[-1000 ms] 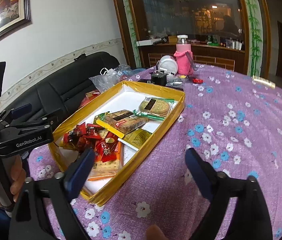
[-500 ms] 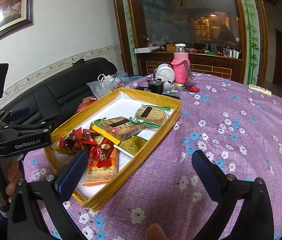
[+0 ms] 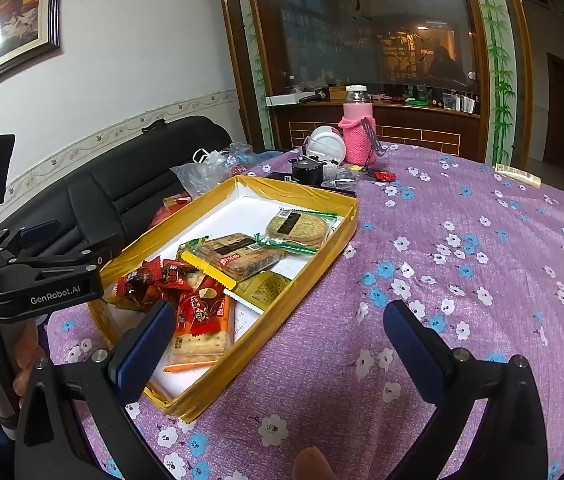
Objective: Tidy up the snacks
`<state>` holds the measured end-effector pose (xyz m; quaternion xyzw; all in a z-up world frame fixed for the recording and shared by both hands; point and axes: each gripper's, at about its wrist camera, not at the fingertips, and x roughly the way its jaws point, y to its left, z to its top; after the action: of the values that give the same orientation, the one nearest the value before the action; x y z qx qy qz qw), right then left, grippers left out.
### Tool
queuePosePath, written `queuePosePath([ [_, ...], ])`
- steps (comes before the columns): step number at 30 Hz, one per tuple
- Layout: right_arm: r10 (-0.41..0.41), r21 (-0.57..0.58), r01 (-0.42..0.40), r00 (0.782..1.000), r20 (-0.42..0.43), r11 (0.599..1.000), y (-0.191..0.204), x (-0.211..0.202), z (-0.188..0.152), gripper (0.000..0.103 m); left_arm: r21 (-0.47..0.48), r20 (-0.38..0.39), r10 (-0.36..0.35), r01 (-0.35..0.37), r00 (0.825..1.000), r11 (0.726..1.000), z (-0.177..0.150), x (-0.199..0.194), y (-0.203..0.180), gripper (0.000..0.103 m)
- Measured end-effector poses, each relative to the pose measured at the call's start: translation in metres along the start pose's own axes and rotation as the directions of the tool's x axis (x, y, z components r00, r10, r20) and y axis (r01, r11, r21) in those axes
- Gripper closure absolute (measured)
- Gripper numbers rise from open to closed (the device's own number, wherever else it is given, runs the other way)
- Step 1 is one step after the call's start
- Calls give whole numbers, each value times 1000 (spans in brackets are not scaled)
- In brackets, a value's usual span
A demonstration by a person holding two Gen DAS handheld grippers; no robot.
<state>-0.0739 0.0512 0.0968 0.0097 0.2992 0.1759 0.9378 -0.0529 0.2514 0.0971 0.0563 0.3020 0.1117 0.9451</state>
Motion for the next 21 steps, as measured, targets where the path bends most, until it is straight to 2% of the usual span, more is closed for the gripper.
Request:
queuePosePath([
  [21,-2,5,2,1000,-5,1000,-2,0,-2,0,2,-20,6,-5,1000,1000,-1,6,0,1],
])
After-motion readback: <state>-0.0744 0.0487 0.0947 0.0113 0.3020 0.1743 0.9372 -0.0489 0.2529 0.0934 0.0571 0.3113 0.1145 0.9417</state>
